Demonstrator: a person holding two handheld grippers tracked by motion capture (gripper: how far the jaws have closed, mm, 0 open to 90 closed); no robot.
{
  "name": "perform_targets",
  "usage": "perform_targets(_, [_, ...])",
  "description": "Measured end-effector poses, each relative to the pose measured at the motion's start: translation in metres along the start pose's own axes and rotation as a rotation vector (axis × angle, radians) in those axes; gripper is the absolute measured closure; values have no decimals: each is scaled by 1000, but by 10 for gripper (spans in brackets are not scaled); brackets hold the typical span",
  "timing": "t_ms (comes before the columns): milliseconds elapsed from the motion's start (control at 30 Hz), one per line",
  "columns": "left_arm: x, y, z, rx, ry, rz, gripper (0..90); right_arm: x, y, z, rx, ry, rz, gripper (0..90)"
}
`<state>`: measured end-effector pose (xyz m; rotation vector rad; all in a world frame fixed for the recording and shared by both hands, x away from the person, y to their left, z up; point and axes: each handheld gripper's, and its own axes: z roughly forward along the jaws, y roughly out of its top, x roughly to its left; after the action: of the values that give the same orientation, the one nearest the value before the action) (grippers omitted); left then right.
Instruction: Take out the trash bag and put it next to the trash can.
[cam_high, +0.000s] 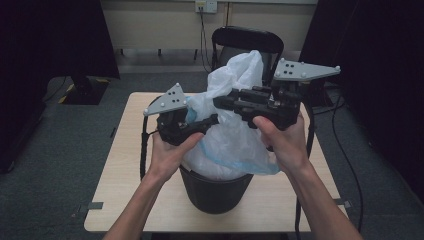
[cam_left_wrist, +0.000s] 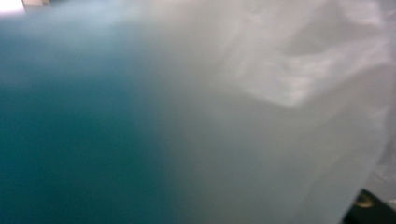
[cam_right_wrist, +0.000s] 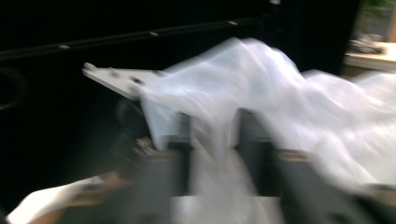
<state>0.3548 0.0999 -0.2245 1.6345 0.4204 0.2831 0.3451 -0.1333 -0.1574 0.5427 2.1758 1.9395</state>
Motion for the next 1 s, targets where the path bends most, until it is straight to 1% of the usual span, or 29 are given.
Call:
perform_targets(33, [2, 1, -2, -6, 3, -4, 888, -1, -1, -2, 3, -27, 1, 497])
perform_targets(67, [3, 2, -4, -14, 9, -8, 891, -2, -3, -4, 6, -40, 0, 405])
perform_targets(100, [5, 3, -7, -17, 17, -12, 892, -3, -5, -7, 5, -44, 12, 318])
perform_targets(167, [9, 7, -12, -30, 25, -17, 892, -3, -8, -15, 0, -52, 21, 219])
perform_targets(200, [11, 10, -16, -37, 26, -18, 892, -3, -11, -19, -10, -60, 11, 172])
perform_targets(267, [13, 16, -21, -62, 20, -26, 893, -2, -16, -26, -19, -70, -3, 157])
perform_targets(333, [13, 22, -24, -79, 9, -34, 892, -4, -22, -26, 4, -64, -14, 154])
perform_targets(400, [10, 29, -24, -91, 9, -28, 892, -7, -26, -22, 21, -65, -14, 143])
perform_targets(433, [8, 31, -23, -96, 2, -27, 892, -8, -27, -19, 24, -57, -14, 143])
perform_targets(500, [5, 35, -19, -102, -8, -22, 892, -10, -29, -11, 34, -21, -11, 141])
perform_targets(567, [3, 38, -14, -109, -35, -32, 892, -12, -31, -2, 60, -6, -14, 137])
perform_targets(600, [1, 39, -12, -113, -37, -32, 892, -13, -31, 3, 70, -1, -13, 135])
perform_targets(667, [-1, 40, -7, -113, -51, -36, 892, -16, -34, 12, 94, -1, -5, 121])
perform_targets(700, [-2, 40, -5, -107, -58, -35, 893, -17, -36, 17, 106, 3, 2, 98])
perform_targets(733, [-3, 41, -3, -104, -60, -31, 893, -17, -37, 21, 124, -3, 2, 78])
perform_targets(800, [-6, 42, 0, -94, -69, -26, 893, -17, -41, 29, 157, -25, -12, 72])
perform_targets(867, [-8, 44, 0, -92, -69, -23, 894, -20, -45, 35, 175, -26, -5, 73])
perform_targets(900, [-9, 45, -1, -92, -68, -17, 895, -23, -46, 37, 188, -32, -1, 75])
perform_targets(933, [-9, 46, -1, -88, -69, -16, 895, -25, -47, 39, 196, -28, 5, 90])
perform_targets(967, [-8, 46, -2, -86, -68, -7, 895, -28, -47, 40, 205, -21, 9, 139])
perform_targets(1000, [-8, 46, -3, -88, -68, -13, 896, -29, -47, 40, 209, -16, 12, 207])
